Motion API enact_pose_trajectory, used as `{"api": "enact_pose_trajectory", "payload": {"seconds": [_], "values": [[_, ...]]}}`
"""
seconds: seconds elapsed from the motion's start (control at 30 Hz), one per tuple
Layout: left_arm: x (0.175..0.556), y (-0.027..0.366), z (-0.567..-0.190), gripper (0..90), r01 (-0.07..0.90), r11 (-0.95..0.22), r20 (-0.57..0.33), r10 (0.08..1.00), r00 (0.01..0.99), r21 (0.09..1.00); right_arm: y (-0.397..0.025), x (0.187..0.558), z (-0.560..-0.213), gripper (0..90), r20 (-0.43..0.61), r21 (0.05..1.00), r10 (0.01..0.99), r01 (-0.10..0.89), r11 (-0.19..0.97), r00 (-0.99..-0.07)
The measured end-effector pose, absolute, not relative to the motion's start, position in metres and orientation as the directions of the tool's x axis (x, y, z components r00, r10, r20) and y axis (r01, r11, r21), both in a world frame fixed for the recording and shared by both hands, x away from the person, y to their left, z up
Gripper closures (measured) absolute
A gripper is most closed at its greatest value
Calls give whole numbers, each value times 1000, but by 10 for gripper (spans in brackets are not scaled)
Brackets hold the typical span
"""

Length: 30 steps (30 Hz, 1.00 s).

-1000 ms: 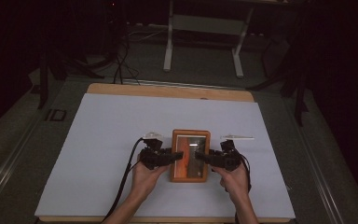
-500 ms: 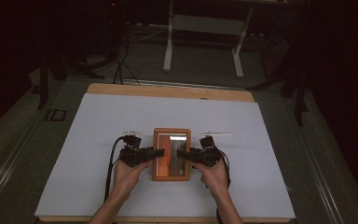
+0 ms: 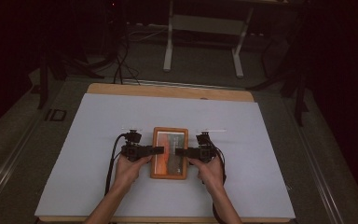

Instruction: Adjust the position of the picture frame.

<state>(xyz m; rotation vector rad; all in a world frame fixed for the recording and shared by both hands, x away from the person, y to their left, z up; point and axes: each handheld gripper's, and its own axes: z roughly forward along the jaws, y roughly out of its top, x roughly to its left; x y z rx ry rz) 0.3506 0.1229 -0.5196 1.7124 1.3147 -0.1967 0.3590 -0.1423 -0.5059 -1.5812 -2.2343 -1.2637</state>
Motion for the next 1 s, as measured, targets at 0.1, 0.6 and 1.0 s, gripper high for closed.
{"api": "enact_pose_trajectory", "payload": {"seconds": [0.1, 0.6, 1.0], "values": [[354, 121, -523, 511, 828, 10, -613, 677, 407, 561, -144, 363, -509, 490, 545, 533, 719, 840, 100, -431], [355, 118, -531, 434, 832, -27, -562, 726, 397, 554, -145, 373, -517, 470, 546, 502, 731, 858, 106, -410], [343, 120, -521, 367, 788, -75, -471, 765, 438, 611, -158, 366, -502, 446, 476, 577, 757, 809, 114, -447]]}}
